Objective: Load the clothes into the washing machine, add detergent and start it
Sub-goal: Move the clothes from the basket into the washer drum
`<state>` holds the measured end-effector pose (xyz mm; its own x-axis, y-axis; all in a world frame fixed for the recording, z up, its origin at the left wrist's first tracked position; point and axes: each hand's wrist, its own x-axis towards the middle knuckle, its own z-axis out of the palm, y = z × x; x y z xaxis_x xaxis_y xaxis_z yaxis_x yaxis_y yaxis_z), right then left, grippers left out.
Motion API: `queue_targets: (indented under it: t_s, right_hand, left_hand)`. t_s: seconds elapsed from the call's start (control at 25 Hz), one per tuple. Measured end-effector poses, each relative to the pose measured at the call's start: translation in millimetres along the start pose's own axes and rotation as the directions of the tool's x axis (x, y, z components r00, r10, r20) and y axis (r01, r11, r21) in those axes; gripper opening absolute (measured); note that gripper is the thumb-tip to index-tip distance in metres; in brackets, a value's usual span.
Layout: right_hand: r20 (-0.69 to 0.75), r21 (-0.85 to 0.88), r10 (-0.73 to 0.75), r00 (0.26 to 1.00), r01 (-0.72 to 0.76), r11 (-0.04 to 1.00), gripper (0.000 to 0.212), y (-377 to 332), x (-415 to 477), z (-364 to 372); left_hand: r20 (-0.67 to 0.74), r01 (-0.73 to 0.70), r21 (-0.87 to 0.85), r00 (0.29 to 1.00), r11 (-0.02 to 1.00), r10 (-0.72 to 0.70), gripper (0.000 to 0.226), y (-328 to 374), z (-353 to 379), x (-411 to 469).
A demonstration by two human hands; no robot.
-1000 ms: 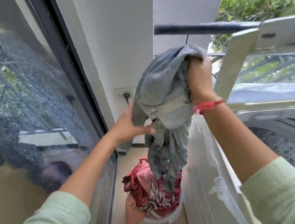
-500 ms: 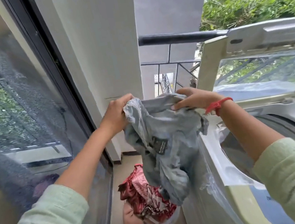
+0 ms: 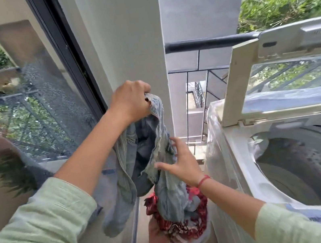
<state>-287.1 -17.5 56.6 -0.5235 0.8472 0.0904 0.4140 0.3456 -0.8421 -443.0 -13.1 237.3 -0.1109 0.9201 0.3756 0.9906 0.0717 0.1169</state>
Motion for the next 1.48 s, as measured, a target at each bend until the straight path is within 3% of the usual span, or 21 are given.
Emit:
queue_targets:
  t_s: [0.12,0.2,0.28,0.32,0.4,0.44,0.48,0.52,0.6,0.64,0.72,0.84,0.92,0.96,1.04,1.08,1.16,1.24,1.32,1.4,1.48]
  right_hand:
    - [-0.148,-0.009,0.009,0.989,-0.010,1.000,0.004,7,21,-3]
    - [-0.294,0.036,0.021,0.956,-0.011,0.999,0.013,7,29,-13]
    - [-0.469,0.299,0.129,0.874,0.020,0.954,0.015,-12,37,-35]
    - [-0.526,0.384,0.138,0.839,0.090,0.919,0.020,-27,40,-50]
    - [-0.567,0.296,-0.135,0.813,0.354,0.887,0.027,-57,40,-80]
    - [-0.499,0.067,-0.395,0.772,0.488,0.870,0.032,-64,37,-94]
    - [-0.325,-0.259,-0.637,0.699,0.581,0.771,0.047,-65,34,-106]
    - [-0.078,-0.548,-0.777,0.624,0.625,0.557,0.064,-59,34,-118]
    - [0.248,-0.837,-0.760,0.601,0.528,0.145,0.076,-36,38,-138]
    - [0.288,-0.865,-0.715,0.637,0.493,0.091,0.081,-26,43,-148]
    - [0.205,-0.890,-0.745,0.635,0.438,0.128,0.081,-24,53,-178]
    - [-0.041,-0.942,-0.888,0.459,0.278,0.187,0.063,-51,53,-239]
    - [-0.477,-0.783,-0.829,0.290,0.287,0.551,0.061,-63,47,-268]
    - [-0.675,-0.573,-0.676,0.294,0.368,0.732,0.059,-59,43,-277]
    - [-0.706,-0.383,-0.513,0.488,0.346,0.856,0.057,-29,27,-289]
    - [-0.571,-0.507,-0.589,0.572,0.318,0.801,0.055,-2,16,-302]
    - [-0.245,-0.805,-0.692,0.679,0.255,0.536,0.047,56,-10,-341]
    - [-0.051,-0.893,-0.654,0.755,0.259,0.369,0.048,99,-31,-387]
    - [0.112,-0.929,-0.626,0.771,0.305,0.210,0.063,136,-43,-428]
    - [0.236,-0.940,-0.595,0.769,0.335,0.061,0.069,163,-47,-465]
    - [0.203,-0.962,-0.633,0.747,0.271,0.011,0.058,169,-40,-502]
  left_hand:
    - [-0.053,-0.010,0.053,0.999,0.999,0.013,0.007,-12,-21,-13]
    - [-0.051,-0.072,0.092,0.996,0.993,0.077,0.043,-31,-29,-25]
    - [-0.037,-0.193,0.196,0.978,0.961,0.204,0.066,-51,-26,-38]
    - [-0.015,-0.259,0.250,0.962,0.933,0.272,0.064,-59,-20,-46]
    - [0.035,-0.331,0.281,0.941,0.901,0.335,0.033,-75,-4,-63]
    - [0.060,-0.336,0.289,0.941,0.896,0.333,0.017,-84,3,-70]
    - [0.078,-0.320,0.292,0.947,0.901,0.311,0.026,-93,10,-76]
    - [0.110,-0.300,0.286,0.954,0.910,0.280,0.036,-100,15,-81]
    - [0.075,-0.236,0.274,0.972,0.932,0.224,0.041,-101,24,-85]
    - [0.020,-0.211,0.267,0.977,0.940,0.214,0.040,-94,28,-82]
    - [-0.161,-0.182,0.237,0.961,0.954,0.223,0.035,-74,31,-65]
    - [-0.436,-0.184,0.004,0.884,0.983,0.168,0.028,-25,12,-25]
    - [-0.466,-0.277,-0.303,0.878,0.912,0.112,0.021,18,-1,-4]
    - [-0.447,-0.342,-0.441,0.886,0.830,0.127,0.017,43,-2,4]
    - [-0.388,-0.450,-0.487,0.879,0.748,0.276,0.019,83,10,10]
    - [-0.346,-0.504,-0.412,0.857,0.759,0.382,0.027,97,25,11]
    - [-0.235,-0.572,-0.204,0.816,0.794,0.528,0.045,120,66,14]
    - [-0.132,-0.586,-0.035,0.805,0.809,0.578,0.057,142,108,17]
    - [-0.026,-0.600,0.114,0.795,0.792,0.606,0.054,177,142,28]
    - [0.183,-0.527,0.193,0.848,0.828,0.497,0.047,224,156,47]
    - [0.273,-0.398,0.167,0.898,0.902,0.346,0.031,265,156,72]
